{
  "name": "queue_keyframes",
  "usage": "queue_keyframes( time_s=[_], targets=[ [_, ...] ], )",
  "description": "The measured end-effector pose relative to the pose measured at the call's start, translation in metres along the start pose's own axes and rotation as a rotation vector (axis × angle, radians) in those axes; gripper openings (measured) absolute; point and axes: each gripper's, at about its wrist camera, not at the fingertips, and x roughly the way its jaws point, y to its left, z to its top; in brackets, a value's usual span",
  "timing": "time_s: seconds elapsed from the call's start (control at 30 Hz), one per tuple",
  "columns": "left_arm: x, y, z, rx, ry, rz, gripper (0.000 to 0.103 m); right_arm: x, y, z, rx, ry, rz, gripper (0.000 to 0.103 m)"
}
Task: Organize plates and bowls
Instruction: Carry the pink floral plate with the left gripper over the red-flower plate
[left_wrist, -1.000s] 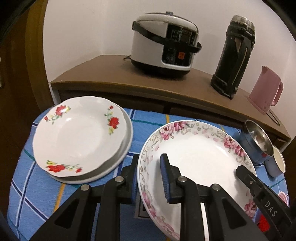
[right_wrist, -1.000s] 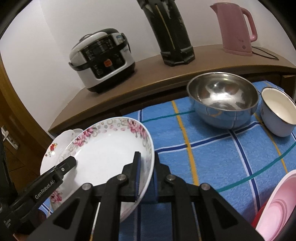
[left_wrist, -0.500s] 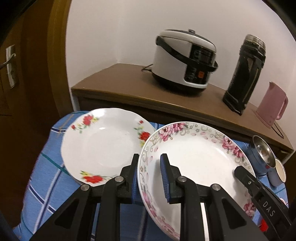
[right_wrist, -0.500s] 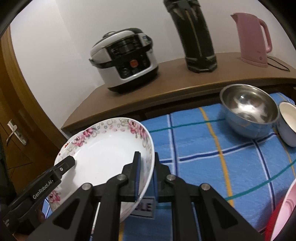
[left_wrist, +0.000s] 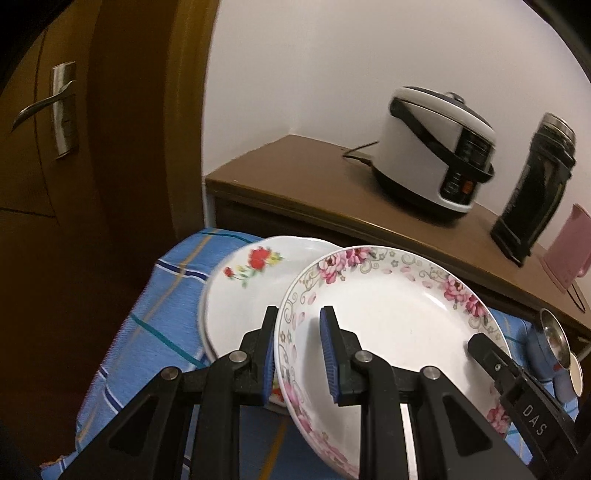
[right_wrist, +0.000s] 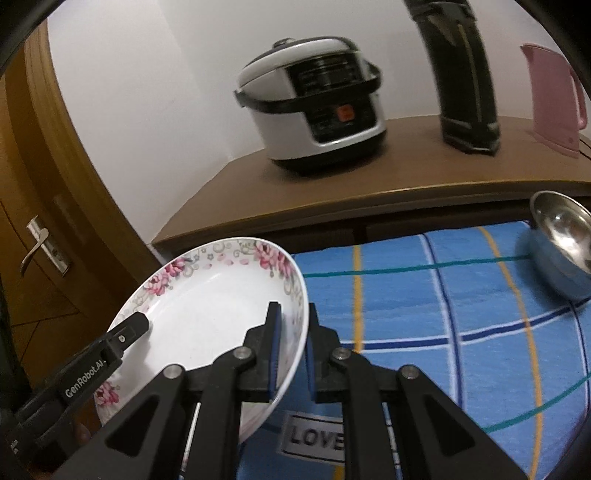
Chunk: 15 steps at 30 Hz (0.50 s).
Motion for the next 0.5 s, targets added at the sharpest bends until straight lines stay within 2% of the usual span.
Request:
queue_keyframes(
  time_s=[0.5],
  targets=[
    [0.014, 0.026, 0.014, -0.047, -0.013, 0.063, 0.024, 0.031, 0.03, 0.006, -0.029, 0.002, 0.031, 0.012]
  ],
)
